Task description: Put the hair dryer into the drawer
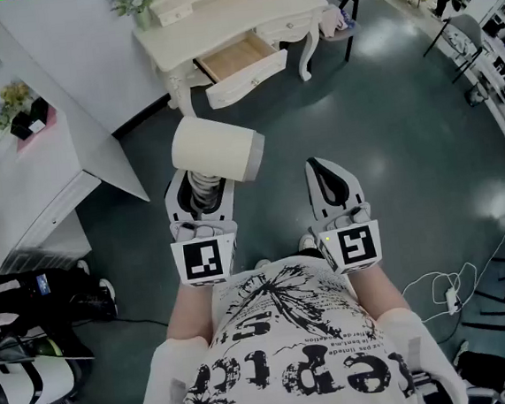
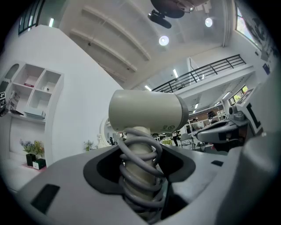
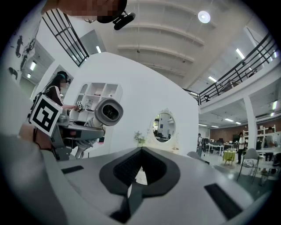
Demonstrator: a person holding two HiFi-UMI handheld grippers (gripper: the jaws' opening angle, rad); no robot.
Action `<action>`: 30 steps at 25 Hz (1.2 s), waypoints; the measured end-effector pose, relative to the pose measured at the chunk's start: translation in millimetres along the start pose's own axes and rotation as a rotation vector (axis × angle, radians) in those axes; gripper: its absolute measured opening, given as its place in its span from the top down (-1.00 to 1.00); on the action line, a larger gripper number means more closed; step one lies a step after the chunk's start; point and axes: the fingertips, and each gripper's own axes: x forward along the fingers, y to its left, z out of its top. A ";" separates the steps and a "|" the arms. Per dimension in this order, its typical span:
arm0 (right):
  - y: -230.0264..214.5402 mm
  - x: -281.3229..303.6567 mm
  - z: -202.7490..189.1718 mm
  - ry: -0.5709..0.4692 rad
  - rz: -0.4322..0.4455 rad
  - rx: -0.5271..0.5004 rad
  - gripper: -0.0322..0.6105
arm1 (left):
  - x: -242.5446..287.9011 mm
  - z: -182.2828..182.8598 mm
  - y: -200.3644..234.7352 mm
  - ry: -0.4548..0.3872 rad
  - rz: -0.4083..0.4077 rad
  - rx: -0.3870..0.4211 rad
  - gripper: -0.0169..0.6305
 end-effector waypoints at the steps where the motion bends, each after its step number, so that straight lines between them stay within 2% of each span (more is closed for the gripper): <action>1: 0.3 0.9 -2.4 0.002 -0.003 0.004 0.85 | -0.2 -1.3 1.2 -0.002 0.000 0.003 0.17; 10: 3.9 9.5 -10.7 0.020 0.000 0.016 0.85 | 0.8 -9.4 7.8 0.008 0.001 0.010 0.17; 15: 2.3 13.4 -16.4 0.013 -0.024 0.071 0.85 | 1.1 -14.0 12.7 0.006 0.002 0.003 0.17; 21: 1.2 22.6 -25.0 0.041 -0.007 0.057 0.85 | 5.6 -21.3 14.1 0.008 0.008 0.013 0.17; 30: -37.2 64.4 -42.1 0.065 0.044 0.088 0.85 | 52.2 -30.1 15.0 0.054 0.054 0.035 0.17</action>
